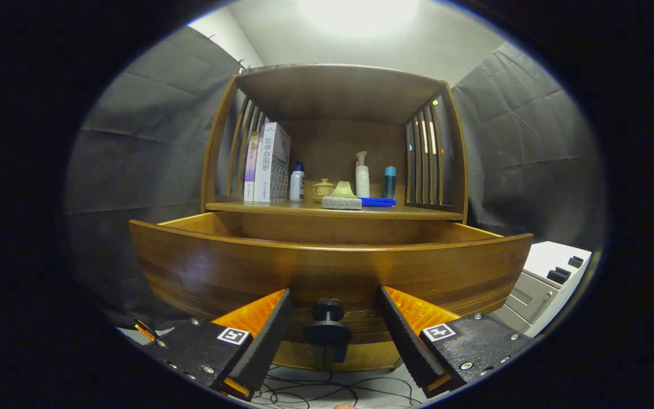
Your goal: Pull open the drawer, take out the items inside it, and place them on the countertop above the cabinet.
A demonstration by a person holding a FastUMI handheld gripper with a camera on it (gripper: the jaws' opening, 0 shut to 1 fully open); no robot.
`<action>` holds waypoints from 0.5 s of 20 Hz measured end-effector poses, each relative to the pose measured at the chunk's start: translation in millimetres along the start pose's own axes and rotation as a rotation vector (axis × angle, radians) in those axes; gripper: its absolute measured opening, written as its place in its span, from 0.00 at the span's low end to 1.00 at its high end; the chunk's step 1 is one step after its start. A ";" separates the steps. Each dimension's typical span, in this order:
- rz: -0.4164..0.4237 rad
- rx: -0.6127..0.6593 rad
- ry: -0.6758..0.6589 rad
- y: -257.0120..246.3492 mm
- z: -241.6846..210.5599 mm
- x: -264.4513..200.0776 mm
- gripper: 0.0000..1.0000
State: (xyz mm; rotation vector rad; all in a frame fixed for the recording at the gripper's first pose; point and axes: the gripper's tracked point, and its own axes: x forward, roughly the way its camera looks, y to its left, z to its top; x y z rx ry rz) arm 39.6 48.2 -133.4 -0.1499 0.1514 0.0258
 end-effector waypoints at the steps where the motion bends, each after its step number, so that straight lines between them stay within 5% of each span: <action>1: 0.000 0.002 0.002 0.2 0.4 2.8 0.95; 10: 0.000 0.041 0.000 5.7 11.5 37.8 0.95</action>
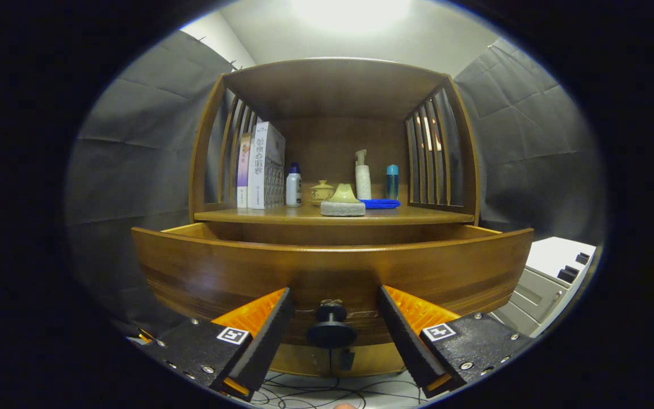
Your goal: Pull open the drawer, take out the items inside it, and place them on the countertop above the cabinet.
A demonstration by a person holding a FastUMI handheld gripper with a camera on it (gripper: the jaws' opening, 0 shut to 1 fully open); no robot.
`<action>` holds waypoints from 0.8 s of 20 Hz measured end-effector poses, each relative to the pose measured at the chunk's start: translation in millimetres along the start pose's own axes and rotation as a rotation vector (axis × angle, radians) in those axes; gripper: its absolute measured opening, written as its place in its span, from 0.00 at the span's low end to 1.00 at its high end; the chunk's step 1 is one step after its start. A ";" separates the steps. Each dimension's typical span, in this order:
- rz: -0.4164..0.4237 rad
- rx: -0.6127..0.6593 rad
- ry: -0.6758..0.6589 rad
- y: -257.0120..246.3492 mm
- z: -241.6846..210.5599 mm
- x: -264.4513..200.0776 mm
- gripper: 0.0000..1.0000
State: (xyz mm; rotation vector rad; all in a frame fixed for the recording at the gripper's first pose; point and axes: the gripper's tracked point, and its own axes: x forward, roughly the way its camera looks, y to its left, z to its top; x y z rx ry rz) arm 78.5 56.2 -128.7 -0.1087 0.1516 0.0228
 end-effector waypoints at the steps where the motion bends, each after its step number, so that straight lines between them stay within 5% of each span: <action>1: -0.002 -0.003 -0.007 -0.9 1.7 1.2 0.95; 16: -0.018 -0.008 0.007 2.0 5.7 66.2 0.95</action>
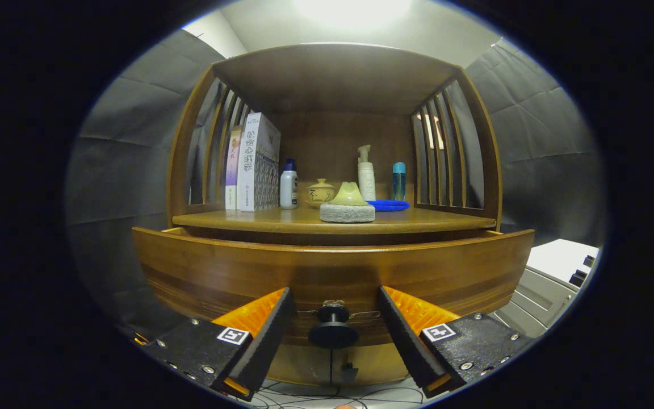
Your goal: Pull open the drawer, take out the items inside it, and place them on the countertop above the cabinet.
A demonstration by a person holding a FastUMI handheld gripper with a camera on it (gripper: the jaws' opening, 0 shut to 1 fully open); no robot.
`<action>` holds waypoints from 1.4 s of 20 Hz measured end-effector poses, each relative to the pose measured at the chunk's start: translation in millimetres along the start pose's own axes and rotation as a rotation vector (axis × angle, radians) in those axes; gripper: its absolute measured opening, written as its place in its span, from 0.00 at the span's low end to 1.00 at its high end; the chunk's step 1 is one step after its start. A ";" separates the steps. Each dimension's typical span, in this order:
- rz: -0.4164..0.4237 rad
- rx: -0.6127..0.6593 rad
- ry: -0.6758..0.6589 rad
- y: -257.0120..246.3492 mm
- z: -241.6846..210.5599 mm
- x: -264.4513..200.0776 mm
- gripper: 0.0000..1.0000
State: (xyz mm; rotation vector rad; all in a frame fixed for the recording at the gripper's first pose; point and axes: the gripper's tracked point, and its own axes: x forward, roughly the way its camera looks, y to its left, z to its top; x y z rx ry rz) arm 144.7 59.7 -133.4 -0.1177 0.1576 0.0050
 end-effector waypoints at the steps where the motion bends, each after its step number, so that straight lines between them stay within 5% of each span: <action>1: -0.001 -0.001 0.002 0.4 0.0 4.0 0.95; 28: -0.010 0.002 0.002 3.9 2.7 66.0 0.95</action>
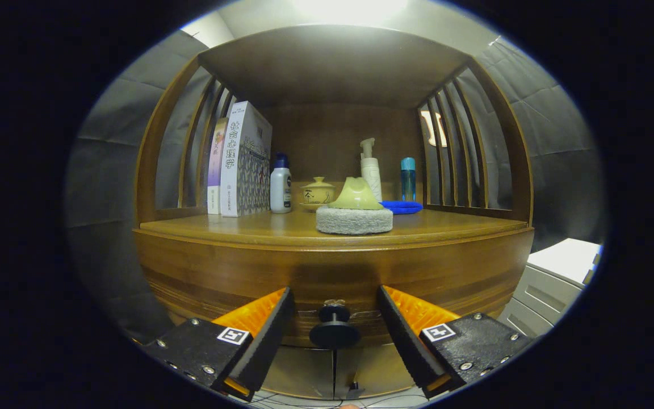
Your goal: Pull open the drawer, take out the items inside it, and place them on the countertop above the cabinet.
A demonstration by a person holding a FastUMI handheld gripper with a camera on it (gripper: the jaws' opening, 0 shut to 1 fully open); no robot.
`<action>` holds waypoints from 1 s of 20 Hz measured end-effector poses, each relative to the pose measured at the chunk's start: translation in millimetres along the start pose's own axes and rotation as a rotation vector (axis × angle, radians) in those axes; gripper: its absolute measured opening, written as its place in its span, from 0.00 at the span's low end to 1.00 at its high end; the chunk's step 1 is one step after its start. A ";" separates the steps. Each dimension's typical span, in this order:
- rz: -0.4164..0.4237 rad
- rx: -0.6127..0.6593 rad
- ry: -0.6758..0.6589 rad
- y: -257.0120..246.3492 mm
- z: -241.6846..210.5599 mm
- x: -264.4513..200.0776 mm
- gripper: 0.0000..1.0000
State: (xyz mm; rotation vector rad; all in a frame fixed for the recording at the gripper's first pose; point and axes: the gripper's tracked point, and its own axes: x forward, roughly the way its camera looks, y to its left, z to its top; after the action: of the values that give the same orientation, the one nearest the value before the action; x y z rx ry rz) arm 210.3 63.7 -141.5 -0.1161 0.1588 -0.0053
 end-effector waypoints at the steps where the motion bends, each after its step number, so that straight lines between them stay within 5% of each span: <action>1: -0.003 -0.003 0.017 -1.2 -2.0 -0.6 0.95; 20: -0.021 0.068 -0.121 -91.4 94.8 -144.7 0.95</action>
State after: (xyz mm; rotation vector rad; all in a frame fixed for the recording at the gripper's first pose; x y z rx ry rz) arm 82.7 -14.1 -15.1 -0.0504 0.0369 -0.0244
